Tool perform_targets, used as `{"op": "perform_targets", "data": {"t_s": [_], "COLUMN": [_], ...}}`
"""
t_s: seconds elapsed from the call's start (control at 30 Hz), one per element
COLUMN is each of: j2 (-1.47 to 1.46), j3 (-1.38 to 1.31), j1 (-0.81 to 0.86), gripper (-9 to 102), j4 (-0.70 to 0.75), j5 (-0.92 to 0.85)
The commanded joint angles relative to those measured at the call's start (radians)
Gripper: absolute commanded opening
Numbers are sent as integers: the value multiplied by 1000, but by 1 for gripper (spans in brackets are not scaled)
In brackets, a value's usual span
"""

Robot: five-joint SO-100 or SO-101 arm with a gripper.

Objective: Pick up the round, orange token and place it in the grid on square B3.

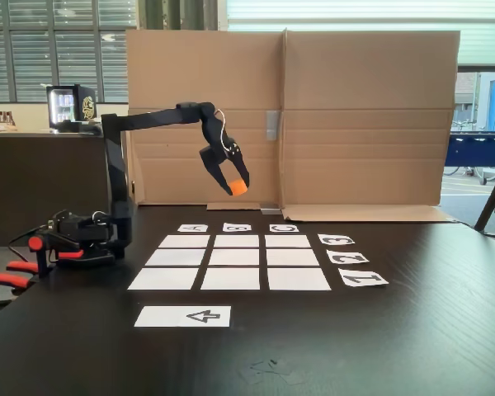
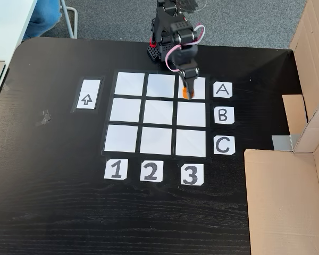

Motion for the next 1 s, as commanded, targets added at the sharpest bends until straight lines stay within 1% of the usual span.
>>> {"op": "perform_targets", "data": {"t_s": [0.0, 0.17, 0.5, 0.97], "j2": [-86, -181, -330, -433], "j3": [-66, -81, -71, -121], "j1": [-32, -15, -20, -63], "gripper": [-1, -1, -1, -1], "j4": [-17, -57, -71, -101], "j5": [44, 94, 153, 163]}}
